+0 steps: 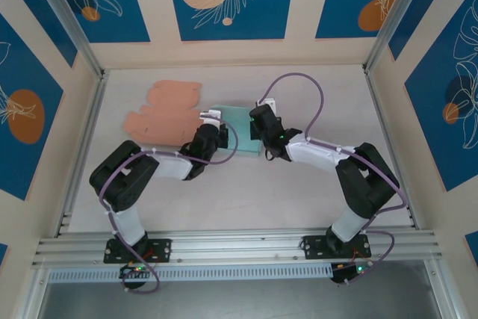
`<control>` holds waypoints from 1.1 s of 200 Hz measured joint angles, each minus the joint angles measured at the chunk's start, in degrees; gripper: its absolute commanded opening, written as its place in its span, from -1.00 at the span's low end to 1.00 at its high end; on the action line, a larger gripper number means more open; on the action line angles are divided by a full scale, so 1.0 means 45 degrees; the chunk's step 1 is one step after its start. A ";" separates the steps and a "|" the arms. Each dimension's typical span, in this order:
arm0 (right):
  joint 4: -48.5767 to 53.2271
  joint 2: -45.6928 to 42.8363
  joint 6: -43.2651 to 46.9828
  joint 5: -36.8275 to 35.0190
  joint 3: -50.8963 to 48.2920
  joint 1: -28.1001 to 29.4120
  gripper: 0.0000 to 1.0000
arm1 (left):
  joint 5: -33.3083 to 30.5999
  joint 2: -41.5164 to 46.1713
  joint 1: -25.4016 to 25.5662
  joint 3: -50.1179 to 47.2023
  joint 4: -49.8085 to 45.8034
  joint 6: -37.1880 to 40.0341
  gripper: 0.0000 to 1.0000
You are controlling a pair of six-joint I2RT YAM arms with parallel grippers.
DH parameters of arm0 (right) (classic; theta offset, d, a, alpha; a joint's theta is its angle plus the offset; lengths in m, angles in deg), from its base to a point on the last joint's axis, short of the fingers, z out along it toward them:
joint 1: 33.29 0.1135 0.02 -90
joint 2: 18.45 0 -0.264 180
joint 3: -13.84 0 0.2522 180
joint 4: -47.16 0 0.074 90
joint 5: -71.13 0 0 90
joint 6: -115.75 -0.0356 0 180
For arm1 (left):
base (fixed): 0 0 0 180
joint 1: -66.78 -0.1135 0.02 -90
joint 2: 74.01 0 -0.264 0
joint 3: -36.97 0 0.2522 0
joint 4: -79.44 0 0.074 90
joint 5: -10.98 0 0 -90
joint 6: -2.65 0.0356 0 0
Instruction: Fold the paper box
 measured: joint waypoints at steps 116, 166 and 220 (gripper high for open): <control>-0.1817 0.0427 -0.1525 -0.2885 -0.1010 0.1685 -0.96 | -0.0126 0.0000 -0.0010 -0.1336 0.1792 0.0209 -1.00; -0.2487 0.0593 -0.2249 -0.3745 -0.1491 0.2259 -0.96 | -0.0083 -0.0131 -0.0010 -0.1797 0.2463 0.0301 -1.00; -0.2856 0.1020 -0.2866 -0.4503 -0.1812 0.2769 -0.99 | 0.0005 -0.0491 -0.0010 -0.2040 0.2880 0.0301 -1.00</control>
